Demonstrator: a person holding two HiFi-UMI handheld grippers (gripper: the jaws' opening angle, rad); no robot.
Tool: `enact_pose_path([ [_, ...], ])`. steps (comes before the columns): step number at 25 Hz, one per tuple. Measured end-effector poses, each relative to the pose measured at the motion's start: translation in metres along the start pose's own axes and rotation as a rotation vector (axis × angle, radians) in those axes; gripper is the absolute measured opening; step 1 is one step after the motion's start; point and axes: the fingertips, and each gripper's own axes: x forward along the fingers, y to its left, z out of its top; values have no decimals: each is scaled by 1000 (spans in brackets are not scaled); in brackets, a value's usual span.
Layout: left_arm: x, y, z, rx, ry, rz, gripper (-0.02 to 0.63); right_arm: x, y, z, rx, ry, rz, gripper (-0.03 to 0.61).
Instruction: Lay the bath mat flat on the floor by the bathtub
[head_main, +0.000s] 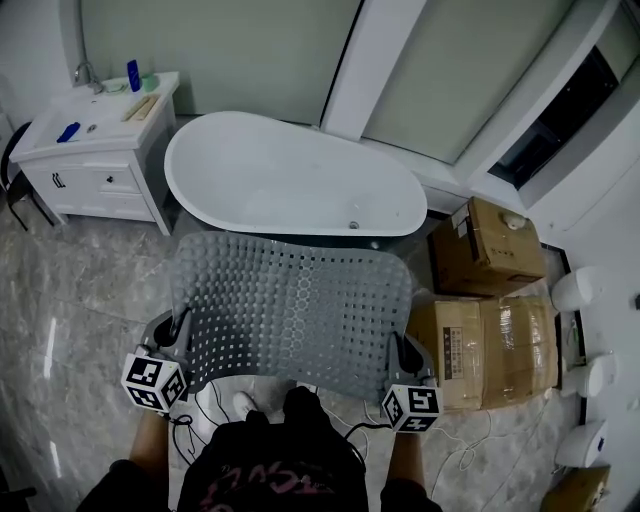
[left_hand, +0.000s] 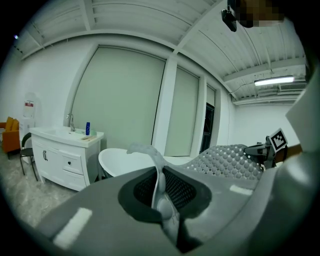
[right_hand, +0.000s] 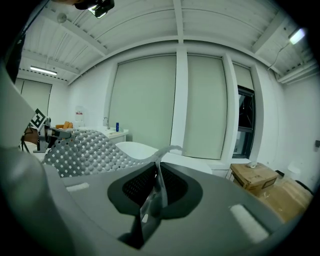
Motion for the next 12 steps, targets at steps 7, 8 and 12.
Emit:
enact_pose_path([
  [7,18,-7,-9,3,37,-2,14,19,-9,-9,-3,19,15,52],
  [8,21,-8,-11,8,43,0,14,22,-12,-10,-4,19,21,52],
  [12,40,-14,-13,13,65,14,14,41,-25,-19,12,31,40,52],
])
